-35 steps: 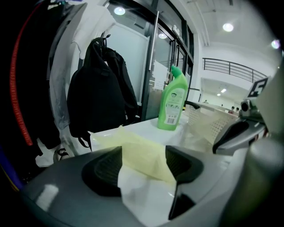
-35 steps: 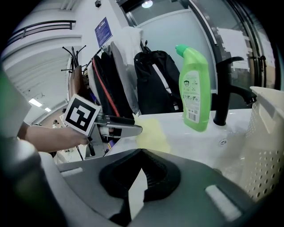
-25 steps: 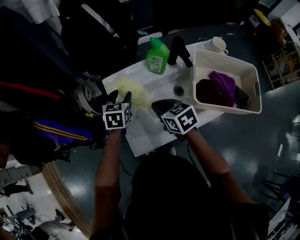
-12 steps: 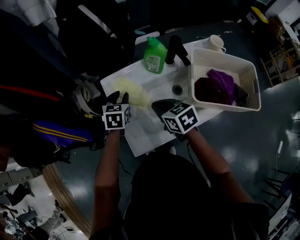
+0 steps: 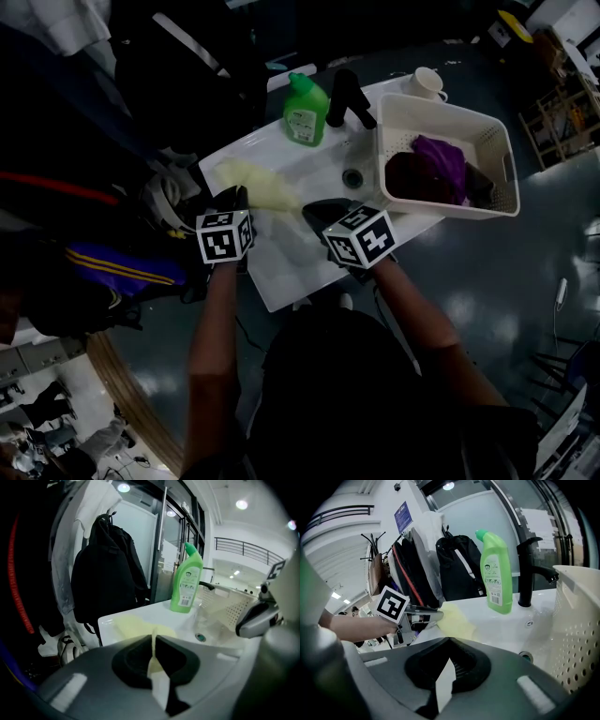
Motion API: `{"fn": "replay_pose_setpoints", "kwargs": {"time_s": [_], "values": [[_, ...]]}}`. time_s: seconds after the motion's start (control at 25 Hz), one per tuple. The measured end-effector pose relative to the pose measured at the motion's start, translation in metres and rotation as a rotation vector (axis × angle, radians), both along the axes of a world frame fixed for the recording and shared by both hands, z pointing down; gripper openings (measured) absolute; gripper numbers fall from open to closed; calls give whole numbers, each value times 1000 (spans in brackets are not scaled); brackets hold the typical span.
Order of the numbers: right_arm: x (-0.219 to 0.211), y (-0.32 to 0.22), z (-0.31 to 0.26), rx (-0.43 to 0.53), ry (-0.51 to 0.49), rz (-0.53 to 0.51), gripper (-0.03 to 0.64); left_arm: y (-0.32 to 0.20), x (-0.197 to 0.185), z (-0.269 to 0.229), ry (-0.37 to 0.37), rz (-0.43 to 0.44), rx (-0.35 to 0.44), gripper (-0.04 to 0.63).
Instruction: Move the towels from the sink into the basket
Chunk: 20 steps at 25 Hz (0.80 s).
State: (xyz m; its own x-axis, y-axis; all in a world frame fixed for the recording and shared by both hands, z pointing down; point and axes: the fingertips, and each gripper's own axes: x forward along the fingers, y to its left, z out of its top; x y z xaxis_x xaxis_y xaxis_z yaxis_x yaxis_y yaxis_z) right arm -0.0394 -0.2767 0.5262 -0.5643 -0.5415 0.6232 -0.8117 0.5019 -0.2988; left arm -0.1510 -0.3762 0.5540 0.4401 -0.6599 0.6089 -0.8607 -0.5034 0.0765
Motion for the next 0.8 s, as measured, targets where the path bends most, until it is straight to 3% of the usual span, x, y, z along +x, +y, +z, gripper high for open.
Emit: {"fn": "replay_pose_setpoints", "kwargs": {"time_s": [0.16, 0.28, 0.64, 0.8], "values": [[1, 3, -2, 7, -4, 7, -2, 3, -2, -9, 135, -49, -11, 15], [2, 6, -5, 14, -6, 7, -2, 9, -1, -12, 183, -65, -22, 15], [8, 15, -14, 44, -21, 26, -2, 32, 15, -32, 150, -10, 44, 14], [11, 18, -19, 57, -27, 35, -2, 40, 27, -47, 171, 14, 58, 14]]}}
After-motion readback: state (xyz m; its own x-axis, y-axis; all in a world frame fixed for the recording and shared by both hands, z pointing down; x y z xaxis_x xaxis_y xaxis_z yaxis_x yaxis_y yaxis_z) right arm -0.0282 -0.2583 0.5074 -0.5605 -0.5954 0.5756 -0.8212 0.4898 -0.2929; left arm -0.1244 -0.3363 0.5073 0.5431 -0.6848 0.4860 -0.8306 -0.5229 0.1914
